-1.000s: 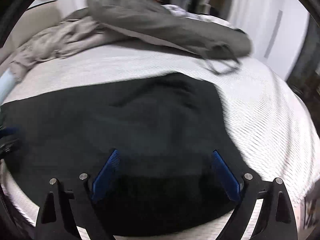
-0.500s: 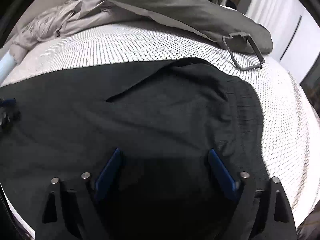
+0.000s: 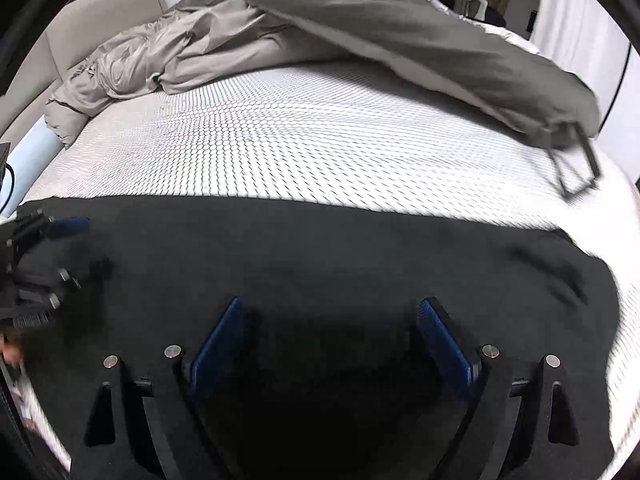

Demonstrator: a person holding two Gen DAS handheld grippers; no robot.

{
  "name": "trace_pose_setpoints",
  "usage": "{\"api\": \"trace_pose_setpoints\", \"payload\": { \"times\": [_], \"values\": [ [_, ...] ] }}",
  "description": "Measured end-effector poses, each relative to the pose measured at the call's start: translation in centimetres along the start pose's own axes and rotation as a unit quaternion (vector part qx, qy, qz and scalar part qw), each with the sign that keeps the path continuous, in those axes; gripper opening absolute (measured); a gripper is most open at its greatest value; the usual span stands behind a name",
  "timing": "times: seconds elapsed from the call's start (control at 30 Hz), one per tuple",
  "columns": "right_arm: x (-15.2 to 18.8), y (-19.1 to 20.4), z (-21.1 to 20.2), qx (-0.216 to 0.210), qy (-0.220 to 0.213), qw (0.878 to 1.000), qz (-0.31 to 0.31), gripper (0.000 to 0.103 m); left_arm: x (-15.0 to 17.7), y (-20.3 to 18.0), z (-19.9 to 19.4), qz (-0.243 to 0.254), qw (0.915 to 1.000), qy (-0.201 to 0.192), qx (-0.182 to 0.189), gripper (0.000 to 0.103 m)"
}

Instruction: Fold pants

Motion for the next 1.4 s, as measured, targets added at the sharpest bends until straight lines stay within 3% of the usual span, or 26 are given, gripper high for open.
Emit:
{"api": "trace_pose_setpoints", "payload": {
  "times": [0.1, 0.2, 0.27, 0.33, 0.4, 0.47, 0.6, 0.67, 0.77, 0.83, 0.9, 1.03, 1.1, 1.13, 1.23, 1.27, 1.33, 1.4],
  "values": [
    [-0.6, -1.0, 1.1, 0.049, 0.009, 0.998, -0.040, 0.087, -0.4, -0.1, 1.1, -0.004, 0.9999, -0.005, 0.011, 0.060],
    [-0.7, -6.3, 0.1, 0.135, -0.004, 0.990, -0.038, 0.087, 0.5, 3.3, 0.8, -0.007, 0.9997, -0.010, -0.021, 0.060],
    [0.0, -10.4, -0.5, 0.164, -0.004, 0.986, -0.001, 0.085, 1.7, 7.0, 0.3, -0.031, 0.9984, -0.010, -0.047, 0.060],
    [0.6, -12.5, -1.0, 0.150, 0.000, 0.988, 0.035, 0.076, 2.8, 11.5, 0.2, -0.073, 0.9946, -0.011, -0.073, 0.060],
    [0.3, -12.3, -2.0, 0.154, -0.015, 0.987, 0.041, 0.073, 3.6, 14.2, -0.2, -0.116, 0.9906, -0.013, -0.072, 0.057],
    [0.4, -9.5, -3.4, 0.133, -0.027, 0.990, 0.034, 0.072, 4.4, 15.6, -0.9, -0.128, 0.9891, -0.017, -0.070, 0.044],
    [1.8, -3.0, -5.7, 0.062, -0.034, 0.997, 0.005, 0.072, 6.1, 18.6, -2.6, -0.115, 0.9873, -0.013, -0.108, 0.040],
    [3.5, -0.3, -5.1, 0.023, -0.015, 1.000, -0.009, 0.072, 7.7, 21.2, -3.2, -0.128, 0.9850, -0.007, -0.115, 0.039],
    [6.3, -0.9, -4.0, 0.068, 0.009, 0.997, -0.039, 0.072, 11.6, 26.7, -4.6, -0.172, 0.9781, -0.008, -0.116, 0.040],
    [7.3, -2.8, -4.5, 0.081, -0.004, 0.997, 0.001, 0.075, 14.5, 30.9, -6.2, -0.214, 0.9636, -0.002, -0.160, 0.040],
    [7.9, -4.7, -5.8, 0.096, -0.011, 0.994, 0.055, 0.075, 15.9, 32.4, -7.7, -0.254, 0.9546, -0.007, -0.156, 0.039],
    [10.1, -2.8, -10.8, 0.047, -0.060, 0.993, 0.095, 0.076, 17.3, 29.4, -11.5, -0.261, 0.9578, -0.057, -0.107, 0.040],
    [11.4, -0.4, -11.4, 0.018, -0.067, 0.994, 0.084, 0.076, 17.0, 24.8, -12.6, -0.224, 0.9687, -0.079, -0.072, 0.046],
    [12.1, 1.0, -11.2, 0.019, -0.065, 0.996, 0.066, 0.076, 16.9, 22.8, -12.5, -0.206, 0.9734, -0.081, -0.060, 0.055],
    [13.6, -0.2, -9.3, 0.074, -0.047, 0.996, 0.016, 0.076, 17.9, 17.4, -10.5, -0.146, 0.9869, -0.051, -0.045, 0.058],
    [14.1, -1.7, -9.3, 0.089, -0.052, 0.994, 0.026, 0.077, 18.8, 16.5, -9.6, -0.129, 0.9887, -0.036, -0.067, 0.058],
    [15.1, -5.4, -10.2, 0.112, -0.059, 0.989, 0.075, 0.077, 19.2, 15.6, -9.8, -0.117, 0.9874, -0.045, -0.096, 0.058],
    [16.4, -9.4, -11.4, 0.147, -0.062, 0.980, 0.122, 0.077, 19.2, 15.1, -10.4, -0.141, 0.9851, -0.041, -0.089, 0.058]
  ]
}}
Point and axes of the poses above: each gripper's, at about its wrist camera, not at the fingertips, and z roughly the way its jaws point, y to its left, x to its underside, the point moved 10 cm from there along z, roughly the way its jaws point, and after that the axes turned 4 degrees about z, right-handed, at the moved point
